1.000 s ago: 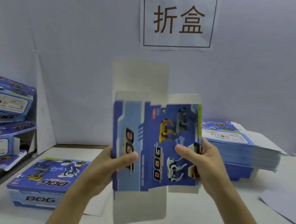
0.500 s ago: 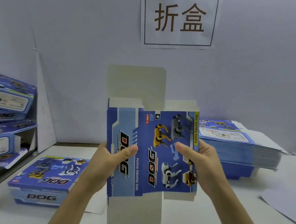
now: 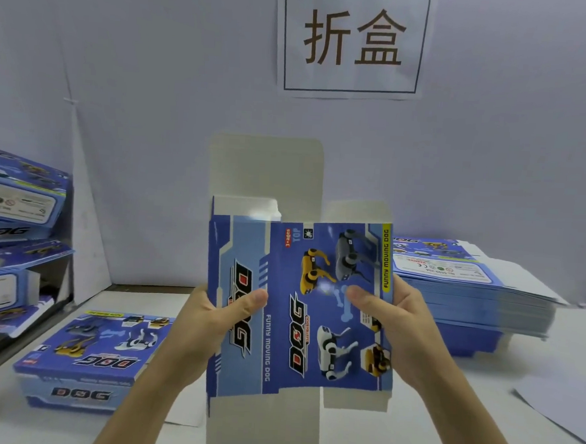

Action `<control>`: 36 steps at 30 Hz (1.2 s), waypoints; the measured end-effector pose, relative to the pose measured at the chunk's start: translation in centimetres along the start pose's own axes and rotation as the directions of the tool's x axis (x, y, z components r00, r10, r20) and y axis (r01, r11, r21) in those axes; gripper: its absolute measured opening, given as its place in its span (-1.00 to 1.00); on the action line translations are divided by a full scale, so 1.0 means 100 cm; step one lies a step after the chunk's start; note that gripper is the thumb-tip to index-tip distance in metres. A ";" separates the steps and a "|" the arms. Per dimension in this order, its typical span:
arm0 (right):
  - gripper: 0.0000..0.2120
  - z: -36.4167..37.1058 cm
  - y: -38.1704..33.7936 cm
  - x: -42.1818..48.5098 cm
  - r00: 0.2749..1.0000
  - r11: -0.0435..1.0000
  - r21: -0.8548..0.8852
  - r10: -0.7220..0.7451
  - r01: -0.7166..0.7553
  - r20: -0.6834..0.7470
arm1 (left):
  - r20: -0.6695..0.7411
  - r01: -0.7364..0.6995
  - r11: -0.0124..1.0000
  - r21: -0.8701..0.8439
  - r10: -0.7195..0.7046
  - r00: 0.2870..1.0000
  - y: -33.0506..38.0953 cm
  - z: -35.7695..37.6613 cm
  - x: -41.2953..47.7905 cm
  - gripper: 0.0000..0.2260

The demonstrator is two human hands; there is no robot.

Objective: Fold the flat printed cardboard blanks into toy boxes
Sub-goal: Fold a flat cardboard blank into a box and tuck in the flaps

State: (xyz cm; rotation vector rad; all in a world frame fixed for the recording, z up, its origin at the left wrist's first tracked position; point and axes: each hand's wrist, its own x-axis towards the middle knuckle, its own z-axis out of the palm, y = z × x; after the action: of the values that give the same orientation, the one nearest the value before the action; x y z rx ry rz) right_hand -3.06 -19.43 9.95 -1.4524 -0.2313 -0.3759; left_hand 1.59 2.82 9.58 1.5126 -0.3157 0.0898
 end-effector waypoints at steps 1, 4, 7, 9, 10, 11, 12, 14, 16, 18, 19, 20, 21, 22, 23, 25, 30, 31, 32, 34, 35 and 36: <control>-0.71 0.001 -0.001 0.000 1.000 1.000 -0.007 -0.009 0.009 -0.011 | -0.005 0.003 1.000 0.003 -0.003 1.000 0.000 0.000 0.000 -0.68; -0.63 0.000 -0.002 -0.001 0.999 0.999 -0.032 -0.019 0.017 -0.047 | -0.015 -0.006 1.000 0.007 0.006 1.000 0.001 0.000 0.000 -0.68; -0.63 0.000 -0.005 -0.002 0.997 0.999 -0.029 -0.041 0.039 -0.064 | -0.004 -0.029 1.000 0.002 0.029 1.000 0.003 0.001 -0.001 -0.69; -0.69 0.001 -0.004 -0.002 0.994 0.995 -0.067 -0.083 0.078 -0.074 | -0.015 -0.039 0.999 -0.009 0.039 0.999 0.002 0.004 -0.001 -0.71; -0.70 0.002 -0.004 -0.001 0.992 0.993 -0.082 -0.096 0.090 -0.078 | -0.022 -0.041 0.999 -0.012 0.040 0.999 0.002 0.004 -0.001 -0.72; -0.71 0.002 -0.003 -0.001 0.993 0.992 -0.083 -0.096 0.090 -0.075 | -0.026 -0.043 0.999 -0.012 0.043 0.999 0.002 0.004 -0.002 -0.71; -0.71 0.000 -0.002 0.000 0.994 0.994 -0.069 -0.090 0.085 -0.064 | -0.024 -0.049 0.999 -0.010 0.049 0.999 0.002 0.004 -0.001 -0.71; -0.73 0.000 -0.002 0.000 0.996 0.997 -0.019 -0.079 0.078 -0.040 | -0.014 -0.065 0.998 -0.001 0.065 0.998 0.002 0.002 -0.002 -0.71; -0.75 0.001 0.000 0.000 0.994 0.995 -0.018 -0.094 0.093 -0.057 | -0.020 -0.071 0.997 0.013 0.071 0.997 0.002 0.002 -0.002 -0.71; -0.74 0.005 0.002 0.001 0.989 0.991 -0.060 -0.122 0.117 -0.087 | -0.049 -0.081 0.996 0.022 0.082 0.995 0.002 0.004 -0.001 -0.69; -0.73 0.006 0.003 0.002 0.987 0.991 -0.072 -0.124 0.117 -0.102 | -0.062 -0.102 0.994 0.030 0.103 0.993 0.002 0.005 0.000 -0.68; -0.70 0.007 0.004 0.002 0.986 0.991 -0.072 -0.120 0.112 -0.113 | -0.068 -0.131 0.991 0.039 0.133 0.989 0.003 0.006 0.000 -0.65; -0.68 0.008 0.005 0.002 0.987 0.992 -0.063 -0.115 0.108 -0.112 | -0.069 -0.158 0.986 0.046 0.161 0.985 0.004 0.007 0.000 -0.59; -0.68 0.009 0.005 0.002 0.989 0.993 -0.055 -0.112 0.107 -0.098 | -0.064 -0.180 0.982 0.050 0.183 0.981 0.006 0.008 -0.001 -0.50; -0.68 0.010 0.004 0.001 0.992 0.993 -0.051 -0.108 0.104 -0.072 | -0.049 -0.194 0.980 0.052 0.196 0.979 0.007 0.010 -0.002 -0.39; -0.67 0.012 0.002 -0.001 0.996 0.992 -0.079 -0.093 0.094 0.016 | 0.012 -0.209 0.978 0.022 0.209 0.978 0.009 0.011 -0.004 -0.28; -0.70 0.010 -0.006 -0.003 0.984 0.983 -0.073 -0.165 0.169 0.062 | 0.226 -0.296 0.953 0.070 0.274 0.935 0.007 -0.001 -0.007 -0.10; -0.68 0.008 -0.008 -0.003 0.984 0.982 -0.057 -0.178 0.178 0.010 | 0.272 -0.349 0.930 0.120 0.307 0.912 0.007 -0.004 -0.008 -0.07; -0.61 0.005 -0.010 -0.002 0.984 0.985 -0.023 -0.172 0.171 -0.042 | 0.307 -0.396 0.905 0.154 0.338 0.890 0.007 -0.006 -0.009 -0.07; -0.45 0.000 -0.013 -0.002 0.981 0.986 0.011 -0.162 0.165 -0.105 | 0.345 -0.451 0.877 0.167 0.376 0.860 0.007 -0.009 -0.009 -0.10; -0.47 -0.002 -0.014 -0.002 0.975 0.982 -0.007 -0.186 0.187 -0.118 | 0.361 -0.472 0.865 0.171 0.391 0.847 0.007 -0.009 -0.009 -0.12; -0.55 -0.003 -0.016 -0.002 0.968 0.976 -0.029 -0.217 0.215 -0.127 | 0.379 -0.495 0.849 0.184 0.403 0.833 0.006 -0.010 -0.009 -0.13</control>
State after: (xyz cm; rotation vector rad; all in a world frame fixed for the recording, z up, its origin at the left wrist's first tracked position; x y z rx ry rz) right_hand -3.92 -19.82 11.31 -1.4158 -0.2835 -0.6482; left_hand 0.73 3.96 9.91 1.7025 -0.9704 0.2718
